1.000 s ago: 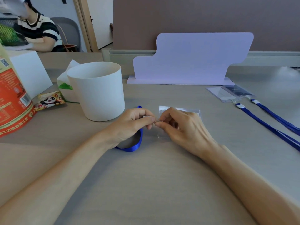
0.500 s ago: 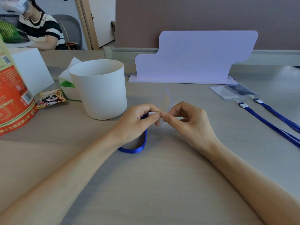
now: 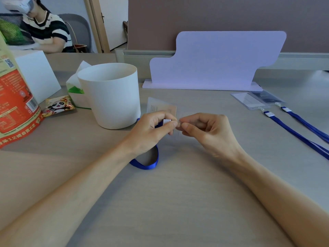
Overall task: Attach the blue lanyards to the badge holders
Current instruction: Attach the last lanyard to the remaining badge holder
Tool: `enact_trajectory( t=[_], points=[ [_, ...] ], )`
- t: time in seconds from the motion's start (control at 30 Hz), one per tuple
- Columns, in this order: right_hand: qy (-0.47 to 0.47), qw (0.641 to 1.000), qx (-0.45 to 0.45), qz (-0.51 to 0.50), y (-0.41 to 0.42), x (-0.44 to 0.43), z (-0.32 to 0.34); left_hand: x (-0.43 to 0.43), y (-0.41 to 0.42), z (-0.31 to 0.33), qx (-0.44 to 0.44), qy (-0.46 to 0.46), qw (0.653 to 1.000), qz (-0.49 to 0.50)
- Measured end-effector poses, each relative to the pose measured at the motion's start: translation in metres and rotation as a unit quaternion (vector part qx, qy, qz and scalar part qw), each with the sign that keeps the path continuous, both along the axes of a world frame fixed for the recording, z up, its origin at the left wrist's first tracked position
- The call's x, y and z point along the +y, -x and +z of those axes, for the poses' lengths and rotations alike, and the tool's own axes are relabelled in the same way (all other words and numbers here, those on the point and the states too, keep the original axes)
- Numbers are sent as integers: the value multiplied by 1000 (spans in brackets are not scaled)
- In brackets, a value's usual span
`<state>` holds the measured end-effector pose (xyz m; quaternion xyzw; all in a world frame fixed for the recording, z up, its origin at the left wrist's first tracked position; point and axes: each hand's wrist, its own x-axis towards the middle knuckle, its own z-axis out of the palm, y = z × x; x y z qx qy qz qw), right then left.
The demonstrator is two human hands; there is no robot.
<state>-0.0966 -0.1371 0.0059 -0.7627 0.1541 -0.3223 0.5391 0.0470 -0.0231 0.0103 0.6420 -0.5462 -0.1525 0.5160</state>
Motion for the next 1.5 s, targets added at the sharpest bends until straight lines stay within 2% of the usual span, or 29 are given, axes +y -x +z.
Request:
enact_trajectory(
  t=[0.2, 0.37, 0.53, 0.63, 0.7, 0.83, 0.9, 1.0, 1.07, 1.13, 1.27, 1.4, 1.5],
  points=[
    [-38, 999, -20, 27, -1, 0, -2, 1, -1, 2, 38, -8, 999, -9],
    [-22, 999, -24, -21, -2, -7, -3, 2, 1, 4, 88, 7, 996, -16],
    [-18, 995, 44, -83, -2, -19, -8, 3, 8, 10, 243, 25, 968, -61],
    [-19, 998, 48, -38, 4, -27, -8, 5, 9, 17, 335, 38, 938, -83],
    [-4, 999, 53, -5, 6, -30, -8, 6, 8, 20, 360, 40, 929, -76],
    [43, 998, 50, -3, 3, -31, -11, 5, 5, 18, 360, 25, 931, -51],
    [111, 991, 71, -31, 3, -35, -13, 4, 2, 15, 350, 15, 936, -22],
    [198, 969, 126, -80, 3, -39, -16, 4, -2, 10, 264, -1, 964, 38],
    [227, 960, 140, -86, 3, -36, -16, 5, -2, 10, 216, -14, 975, 60],
    [232, 960, 141, -70, 2, -28, -13, 5, -1, 11, 206, -9, 977, 60],
    [177, 974, 144, -6, -1, 2, -3, 3, 7, 16, 245, 50, 968, 30],
    [144, 971, 173, 85, -10, 30, -4, 4, 15, 32, 352, 133, 926, -22],
    [133, 972, 169, 93, -17, 42, -8, 6, 13, 38, 390, 162, 905, -50]
  ],
)
